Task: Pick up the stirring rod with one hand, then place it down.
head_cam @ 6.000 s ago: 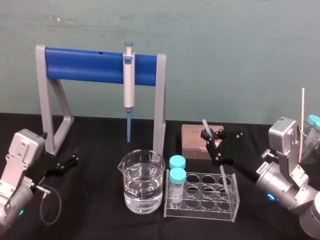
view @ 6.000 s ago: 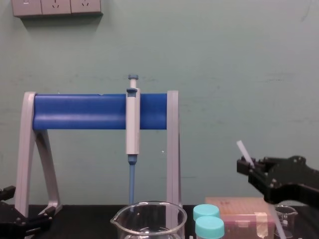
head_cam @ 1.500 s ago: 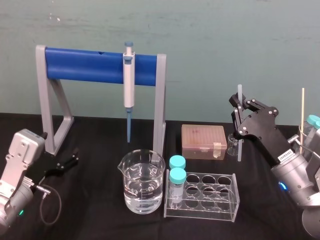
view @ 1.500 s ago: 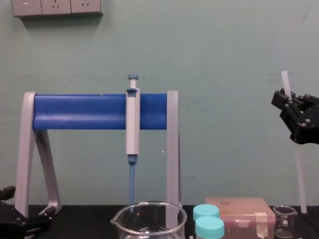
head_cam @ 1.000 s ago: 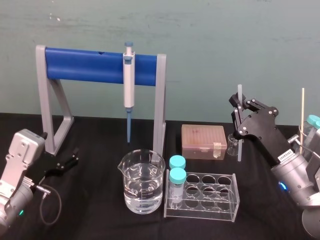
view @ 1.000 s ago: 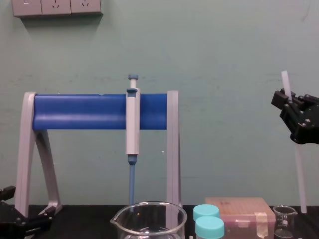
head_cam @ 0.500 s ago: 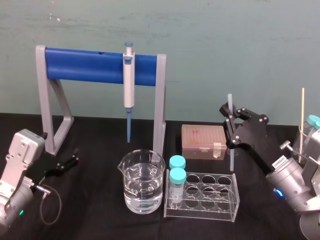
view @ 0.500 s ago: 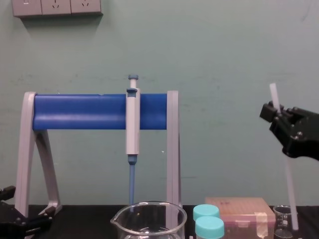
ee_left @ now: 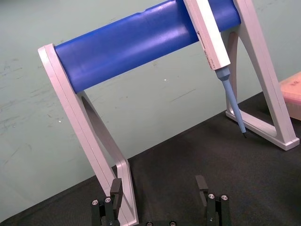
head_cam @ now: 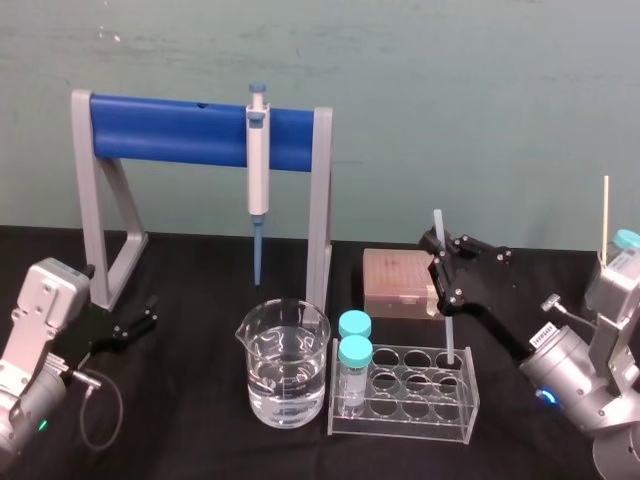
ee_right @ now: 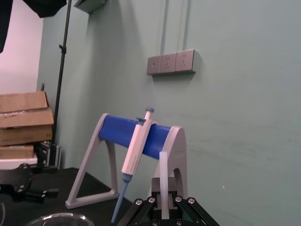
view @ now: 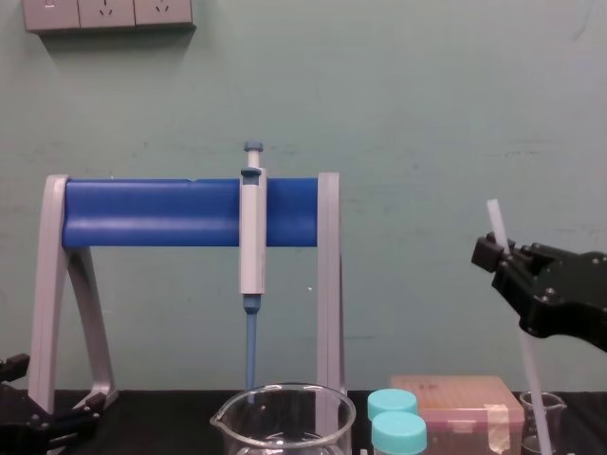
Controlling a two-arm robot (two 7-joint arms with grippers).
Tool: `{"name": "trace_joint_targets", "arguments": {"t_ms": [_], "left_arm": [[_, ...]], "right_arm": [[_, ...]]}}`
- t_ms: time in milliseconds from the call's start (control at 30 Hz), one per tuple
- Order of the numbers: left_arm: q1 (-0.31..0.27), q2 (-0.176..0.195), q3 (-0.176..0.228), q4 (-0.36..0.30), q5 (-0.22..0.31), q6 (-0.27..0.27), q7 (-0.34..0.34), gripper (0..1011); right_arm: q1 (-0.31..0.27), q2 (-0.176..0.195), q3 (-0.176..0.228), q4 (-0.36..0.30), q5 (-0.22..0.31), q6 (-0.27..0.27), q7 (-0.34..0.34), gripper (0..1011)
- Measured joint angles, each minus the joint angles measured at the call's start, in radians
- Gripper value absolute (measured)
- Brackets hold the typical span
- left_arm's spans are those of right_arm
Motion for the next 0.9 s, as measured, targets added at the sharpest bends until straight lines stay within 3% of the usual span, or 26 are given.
{"name": "trace_joint_targets", "arguments": {"t_ms": [267,900], "left_arm": [[0.000,0.000,0.000,0.000,0.000,0.000,0.000,1001],[0.000,0.000,0.000,0.000,0.000,0.000,0.000,1000]], "right_arm": [[0.021,0.010,-0.024,0.041,0.002,0.030,0.010,73],[0.075,0.013,-0.070,0.164,-0.004,0.009,0.060,73]]}}
